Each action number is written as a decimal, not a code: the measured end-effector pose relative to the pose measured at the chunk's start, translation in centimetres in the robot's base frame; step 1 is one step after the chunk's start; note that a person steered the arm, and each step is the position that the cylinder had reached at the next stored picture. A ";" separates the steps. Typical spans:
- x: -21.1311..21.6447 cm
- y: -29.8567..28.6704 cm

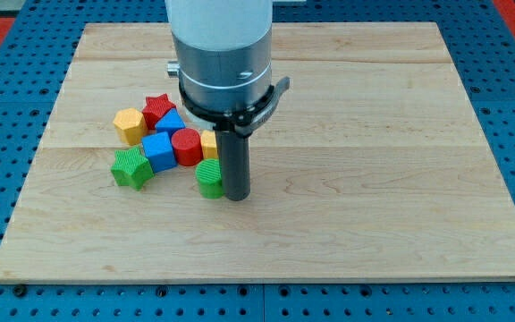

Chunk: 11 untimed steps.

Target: Push the green circle into the red circle

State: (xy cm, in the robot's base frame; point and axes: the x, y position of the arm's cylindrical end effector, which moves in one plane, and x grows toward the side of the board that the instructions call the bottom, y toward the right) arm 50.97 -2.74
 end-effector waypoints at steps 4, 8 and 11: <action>-6.4 -5.7; -5.3 -2.9; -10.0 0.4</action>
State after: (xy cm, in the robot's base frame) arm 40.95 -2.32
